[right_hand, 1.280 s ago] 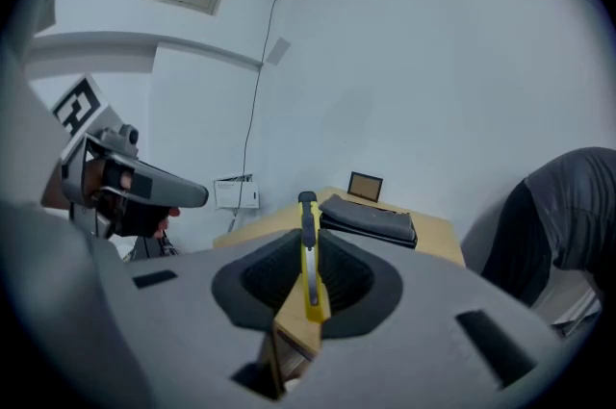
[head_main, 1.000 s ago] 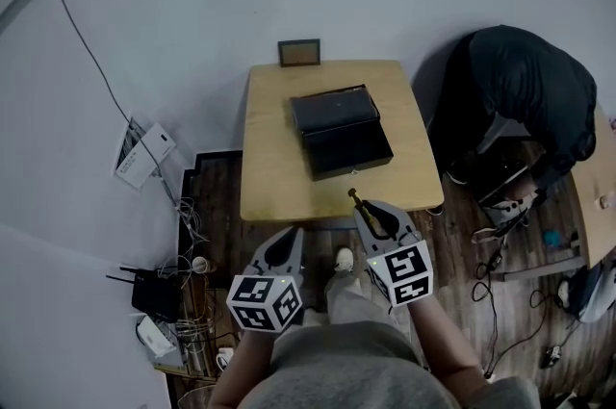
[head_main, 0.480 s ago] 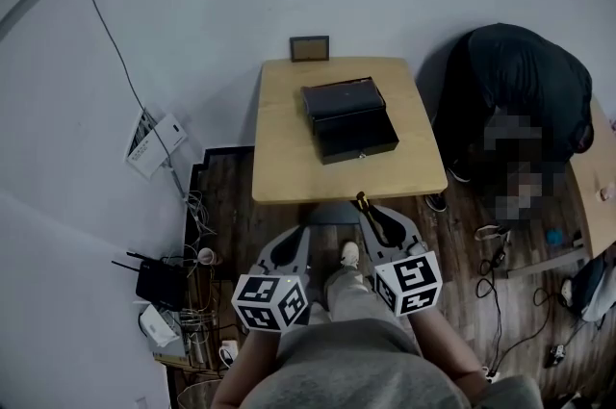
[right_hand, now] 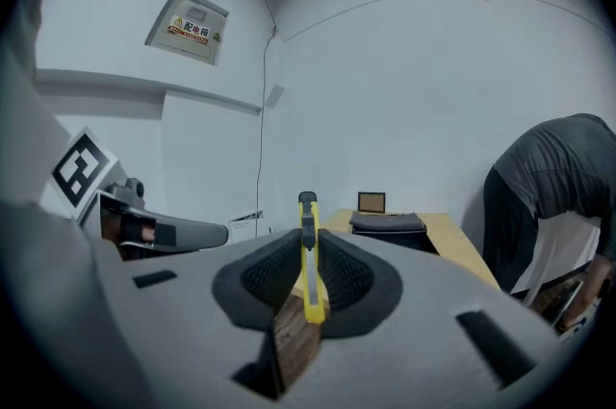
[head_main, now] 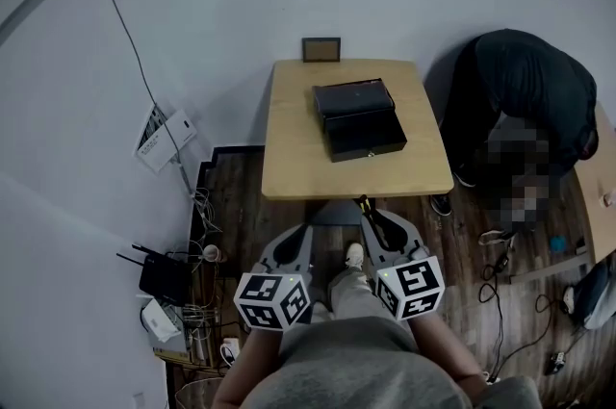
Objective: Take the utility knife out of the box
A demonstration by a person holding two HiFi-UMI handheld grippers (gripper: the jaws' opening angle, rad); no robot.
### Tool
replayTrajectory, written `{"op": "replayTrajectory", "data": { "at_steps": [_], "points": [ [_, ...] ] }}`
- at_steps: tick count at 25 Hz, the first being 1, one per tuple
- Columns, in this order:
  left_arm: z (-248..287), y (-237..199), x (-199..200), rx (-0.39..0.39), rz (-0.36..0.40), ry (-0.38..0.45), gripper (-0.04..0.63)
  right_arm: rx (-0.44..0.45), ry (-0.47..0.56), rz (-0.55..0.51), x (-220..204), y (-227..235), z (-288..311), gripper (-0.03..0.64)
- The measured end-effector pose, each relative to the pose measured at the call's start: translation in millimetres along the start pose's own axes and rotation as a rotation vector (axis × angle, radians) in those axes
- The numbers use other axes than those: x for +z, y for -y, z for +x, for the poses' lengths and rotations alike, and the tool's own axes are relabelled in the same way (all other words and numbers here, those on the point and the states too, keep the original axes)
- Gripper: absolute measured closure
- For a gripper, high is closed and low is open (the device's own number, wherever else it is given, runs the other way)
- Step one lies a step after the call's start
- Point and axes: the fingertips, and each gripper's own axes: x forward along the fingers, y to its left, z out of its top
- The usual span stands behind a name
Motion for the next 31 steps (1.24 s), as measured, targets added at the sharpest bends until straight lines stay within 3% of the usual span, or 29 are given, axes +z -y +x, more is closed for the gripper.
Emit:
{"op": "replayTrajectory", "data": {
  "at_steps": [31],
  "points": [
    [3,-18,7,0.002,-0.022,0.009,0.592,0.020,0.015,0.005,10,-13,18,0.575]
  ]
}}
